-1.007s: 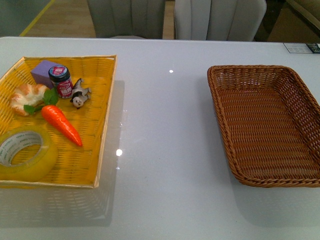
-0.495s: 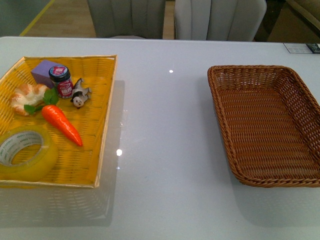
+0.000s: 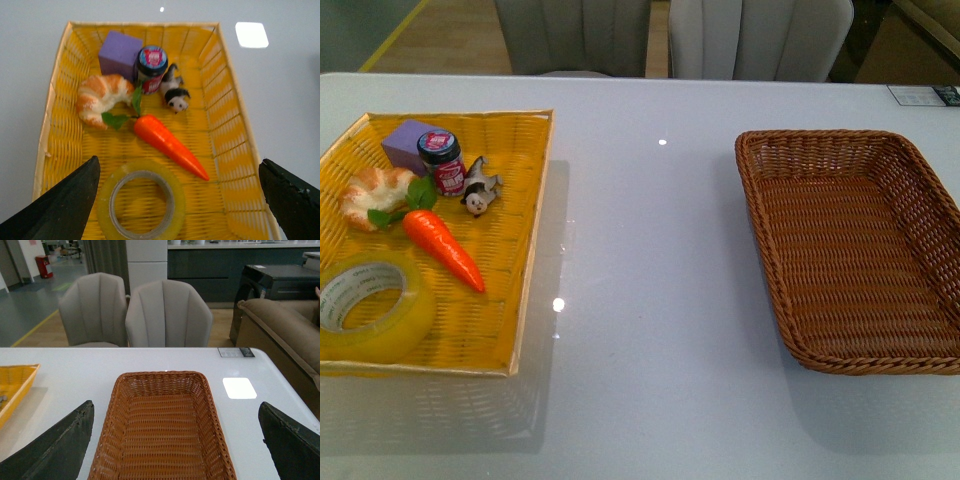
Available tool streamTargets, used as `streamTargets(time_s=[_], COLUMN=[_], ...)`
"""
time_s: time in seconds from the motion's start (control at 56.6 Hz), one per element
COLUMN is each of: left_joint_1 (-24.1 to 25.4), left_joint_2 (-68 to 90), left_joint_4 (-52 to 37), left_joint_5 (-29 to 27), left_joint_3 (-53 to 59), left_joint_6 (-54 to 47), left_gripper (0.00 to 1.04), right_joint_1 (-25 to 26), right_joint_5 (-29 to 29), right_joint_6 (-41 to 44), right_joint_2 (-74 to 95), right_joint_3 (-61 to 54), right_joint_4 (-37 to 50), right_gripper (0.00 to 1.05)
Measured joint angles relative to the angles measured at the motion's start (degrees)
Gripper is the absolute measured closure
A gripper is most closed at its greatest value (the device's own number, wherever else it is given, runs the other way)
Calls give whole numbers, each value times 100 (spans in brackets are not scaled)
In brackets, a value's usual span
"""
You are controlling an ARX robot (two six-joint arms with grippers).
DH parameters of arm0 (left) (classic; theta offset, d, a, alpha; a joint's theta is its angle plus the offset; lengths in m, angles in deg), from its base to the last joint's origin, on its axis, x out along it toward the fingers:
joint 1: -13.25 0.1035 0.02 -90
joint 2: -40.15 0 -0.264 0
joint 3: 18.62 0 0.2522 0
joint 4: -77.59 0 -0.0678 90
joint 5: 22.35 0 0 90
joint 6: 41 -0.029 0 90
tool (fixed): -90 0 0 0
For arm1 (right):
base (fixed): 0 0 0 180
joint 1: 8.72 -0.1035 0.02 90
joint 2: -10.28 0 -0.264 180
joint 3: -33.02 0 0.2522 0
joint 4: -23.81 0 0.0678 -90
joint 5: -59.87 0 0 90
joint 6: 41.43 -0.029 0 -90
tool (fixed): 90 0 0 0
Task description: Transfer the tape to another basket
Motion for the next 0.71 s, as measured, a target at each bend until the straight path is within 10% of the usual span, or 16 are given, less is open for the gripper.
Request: streamTargets(time_s=[0.707], left_joint_1=[251], left_joint_2=[2653], left_joint_4=[435], left_joint_5=[-787], left_joint_3=[-1434], left_joint_6=[-321], left_gripper=[9], right_joint_1=[0], right_joint_5=[0], right_joint_6=[0], right_joint_2=[-2], right_joint_3=[0], right_joint_4=[0], right_gripper=[9])
